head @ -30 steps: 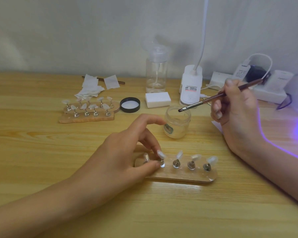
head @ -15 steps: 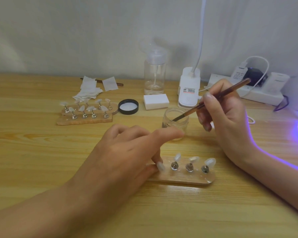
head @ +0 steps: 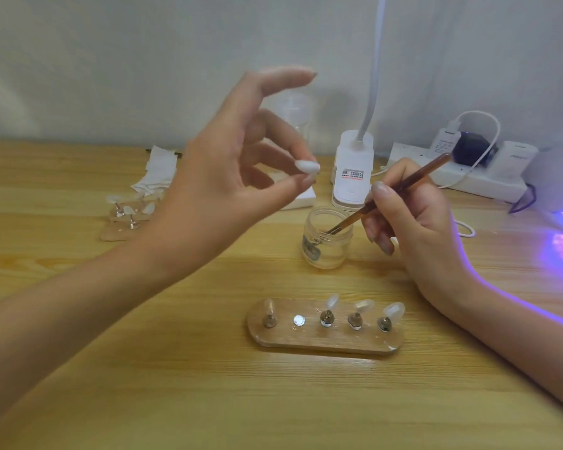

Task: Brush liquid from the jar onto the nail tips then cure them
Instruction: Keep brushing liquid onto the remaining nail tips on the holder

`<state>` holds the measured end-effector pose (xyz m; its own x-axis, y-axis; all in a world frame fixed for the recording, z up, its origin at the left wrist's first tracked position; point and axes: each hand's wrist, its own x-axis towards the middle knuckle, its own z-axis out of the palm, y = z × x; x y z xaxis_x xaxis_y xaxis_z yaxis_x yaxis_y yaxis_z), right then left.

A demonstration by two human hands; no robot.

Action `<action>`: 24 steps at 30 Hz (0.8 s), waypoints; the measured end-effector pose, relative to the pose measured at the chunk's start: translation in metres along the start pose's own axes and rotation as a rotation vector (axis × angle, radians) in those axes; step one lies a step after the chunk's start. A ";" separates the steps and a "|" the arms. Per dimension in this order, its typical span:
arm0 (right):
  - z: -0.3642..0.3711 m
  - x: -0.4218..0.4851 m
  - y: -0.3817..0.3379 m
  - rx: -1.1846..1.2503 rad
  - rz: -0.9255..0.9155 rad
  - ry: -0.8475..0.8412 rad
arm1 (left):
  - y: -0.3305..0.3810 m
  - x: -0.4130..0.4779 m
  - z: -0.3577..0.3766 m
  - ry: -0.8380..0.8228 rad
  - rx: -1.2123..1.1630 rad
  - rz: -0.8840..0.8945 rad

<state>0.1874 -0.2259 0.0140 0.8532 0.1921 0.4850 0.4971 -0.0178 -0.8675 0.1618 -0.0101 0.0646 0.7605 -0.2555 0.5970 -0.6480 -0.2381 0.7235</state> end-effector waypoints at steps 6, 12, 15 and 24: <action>-0.003 0.003 0.003 0.071 0.075 0.028 | -0.034 -0.012 0.016 0.028 -0.007 -0.011; -0.007 0.008 0.006 0.221 0.190 0.167 | -0.047 -0.024 0.018 0.070 -0.074 -0.047; -0.009 0.010 0.007 0.249 0.245 0.223 | -0.049 -0.024 0.018 0.074 -0.047 -0.076; -0.011 0.012 0.006 0.340 0.273 0.278 | -0.053 -0.024 0.019 0.055 -0.084 -0.118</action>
<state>0.2026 -0.2344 0.0161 0.9774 -0.0442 0.2066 0.2103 0.2981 -0.9311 0.1772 -0.0094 0.0052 0.8337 -0.1781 0.5227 -0.5500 -0.1834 0.8148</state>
